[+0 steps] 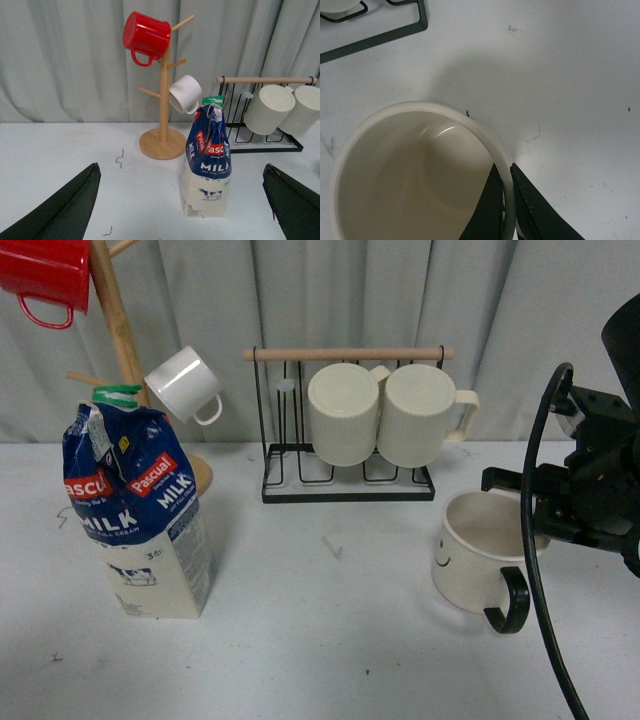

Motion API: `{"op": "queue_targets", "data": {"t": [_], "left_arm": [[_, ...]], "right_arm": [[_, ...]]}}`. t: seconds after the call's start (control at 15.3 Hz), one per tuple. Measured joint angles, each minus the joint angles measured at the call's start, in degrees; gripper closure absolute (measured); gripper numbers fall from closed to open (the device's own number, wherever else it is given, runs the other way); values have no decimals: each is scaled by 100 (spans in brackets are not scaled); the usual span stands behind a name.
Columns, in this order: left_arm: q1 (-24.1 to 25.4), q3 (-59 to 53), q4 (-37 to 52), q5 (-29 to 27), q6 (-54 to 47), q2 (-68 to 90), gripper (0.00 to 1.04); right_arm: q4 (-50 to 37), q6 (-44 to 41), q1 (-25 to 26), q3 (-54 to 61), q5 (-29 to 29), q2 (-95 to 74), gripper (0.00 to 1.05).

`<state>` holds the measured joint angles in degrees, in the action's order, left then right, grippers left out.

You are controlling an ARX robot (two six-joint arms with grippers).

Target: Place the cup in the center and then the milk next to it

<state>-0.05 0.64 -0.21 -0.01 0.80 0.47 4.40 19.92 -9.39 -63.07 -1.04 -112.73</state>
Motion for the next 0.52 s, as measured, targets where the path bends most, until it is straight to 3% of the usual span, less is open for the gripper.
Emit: {"op": "queue_targets", "data": {"t": [0.26,0.52], "left_arm": [[0,0,2,0,0,0,7],[0,0,2,-2,0,0,7]], "right_arm": [[114,4,-345,105,96,660,101],[382,61,-992,-398,-229,330,101]]}}
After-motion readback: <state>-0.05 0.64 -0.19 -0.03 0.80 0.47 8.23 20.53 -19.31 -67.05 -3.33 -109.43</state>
